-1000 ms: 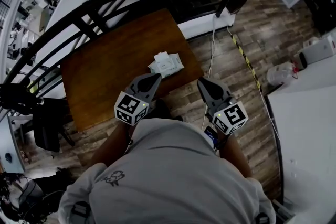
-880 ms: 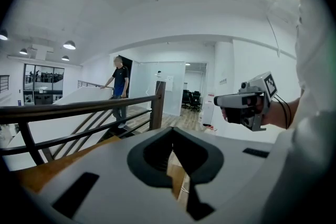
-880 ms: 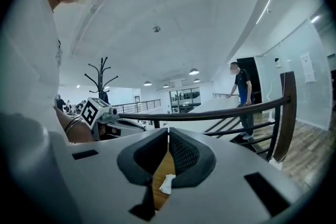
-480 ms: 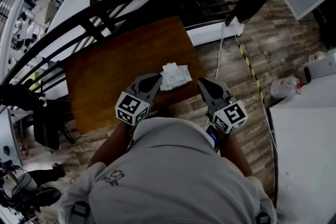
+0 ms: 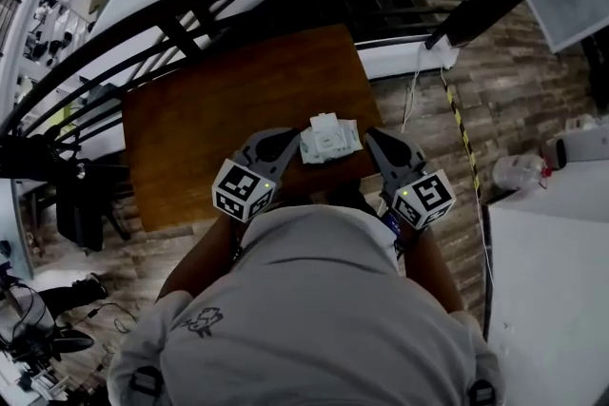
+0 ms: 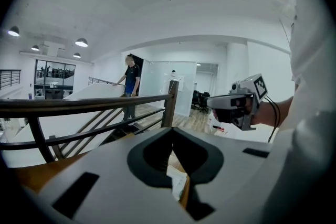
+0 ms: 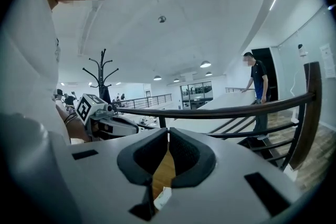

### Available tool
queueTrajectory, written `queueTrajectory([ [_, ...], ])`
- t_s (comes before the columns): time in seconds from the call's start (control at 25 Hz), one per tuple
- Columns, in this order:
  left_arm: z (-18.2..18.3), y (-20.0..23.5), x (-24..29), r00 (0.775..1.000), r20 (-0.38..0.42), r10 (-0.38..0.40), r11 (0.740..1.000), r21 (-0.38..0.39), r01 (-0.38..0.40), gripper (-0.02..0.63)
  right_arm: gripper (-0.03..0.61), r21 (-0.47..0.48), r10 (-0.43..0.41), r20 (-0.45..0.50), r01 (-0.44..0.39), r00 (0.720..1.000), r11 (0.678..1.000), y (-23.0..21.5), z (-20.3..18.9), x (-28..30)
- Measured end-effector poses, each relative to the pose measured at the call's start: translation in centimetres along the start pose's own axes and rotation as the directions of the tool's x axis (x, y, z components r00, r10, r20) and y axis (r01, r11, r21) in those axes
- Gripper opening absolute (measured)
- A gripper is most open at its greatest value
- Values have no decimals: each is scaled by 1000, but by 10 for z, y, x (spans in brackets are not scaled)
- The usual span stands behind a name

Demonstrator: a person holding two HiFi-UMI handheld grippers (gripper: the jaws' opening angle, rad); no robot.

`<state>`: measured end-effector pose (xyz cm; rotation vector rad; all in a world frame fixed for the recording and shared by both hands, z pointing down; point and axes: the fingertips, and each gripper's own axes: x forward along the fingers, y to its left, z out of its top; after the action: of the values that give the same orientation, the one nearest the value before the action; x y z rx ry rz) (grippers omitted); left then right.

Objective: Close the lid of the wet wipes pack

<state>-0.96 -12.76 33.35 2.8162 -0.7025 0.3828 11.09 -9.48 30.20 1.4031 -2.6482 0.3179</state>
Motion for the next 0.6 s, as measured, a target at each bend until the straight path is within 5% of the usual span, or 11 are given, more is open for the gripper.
queueTrajectory([
  [0.44, -48, 23, 20, 993, -74, 97, 983, -146, -107, 12, 35, -16, 140, -134, -144, 981, 989, -36, -29, 38],
  [0.6, -68, 19, 37, 984, -151, 97, 990, -84, -111, 12, 37, 11, 200, -164, -201, 966, 980, -49, -41, 50],
])
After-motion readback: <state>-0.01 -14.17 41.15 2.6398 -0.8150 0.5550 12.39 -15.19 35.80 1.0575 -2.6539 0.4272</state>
